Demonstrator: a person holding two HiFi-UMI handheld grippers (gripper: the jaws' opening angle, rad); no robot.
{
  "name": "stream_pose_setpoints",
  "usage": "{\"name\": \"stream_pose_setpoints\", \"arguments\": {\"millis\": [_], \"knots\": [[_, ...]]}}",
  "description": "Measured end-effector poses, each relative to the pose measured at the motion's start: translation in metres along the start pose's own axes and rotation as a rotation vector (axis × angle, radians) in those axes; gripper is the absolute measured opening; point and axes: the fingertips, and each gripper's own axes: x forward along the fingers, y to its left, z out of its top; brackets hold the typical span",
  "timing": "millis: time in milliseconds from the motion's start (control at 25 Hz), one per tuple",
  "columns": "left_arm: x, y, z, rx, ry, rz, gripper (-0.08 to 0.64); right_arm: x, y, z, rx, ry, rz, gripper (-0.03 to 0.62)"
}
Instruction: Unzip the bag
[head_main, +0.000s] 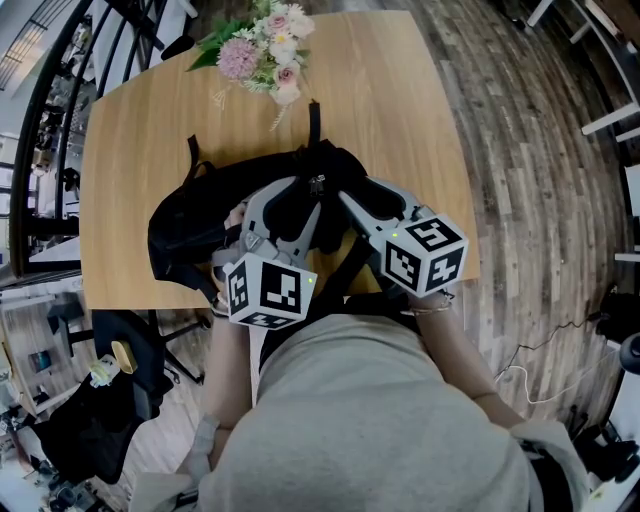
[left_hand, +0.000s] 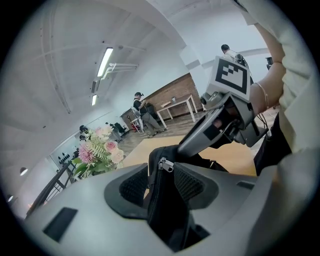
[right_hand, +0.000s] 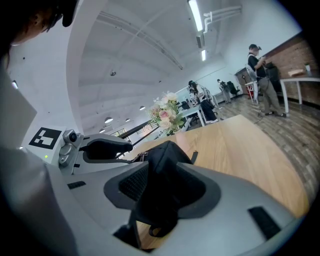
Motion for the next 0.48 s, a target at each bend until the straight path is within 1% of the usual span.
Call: {"name": "stream_pose_setpoints", "arguments": {"millis": [80,160,320,480], "knots": [[0.000,0.002,0.001,-0.006,-0.011,-0.008,0.167,0.000,0.000,0.000,0.002,-0.002,-0.002,0.169],[-0.001,0.004,0.005,-0.011,-0.029,0.001,0.167,-0.001,-0.001,0.001,0.003,-0.007,-0.006,0.167],[-0.001,0.007,0.016,-0.043,-0.079,0.046,0.167,-0.002,0.000,0.002,0.010,-0.012,-0.007,0.164],[0.004,0.008,0.021,-0.059,-0.094,0.097,0.162,-0.002,0.001,0.002,0.010,-0.016,-0.006,0.160]]}}
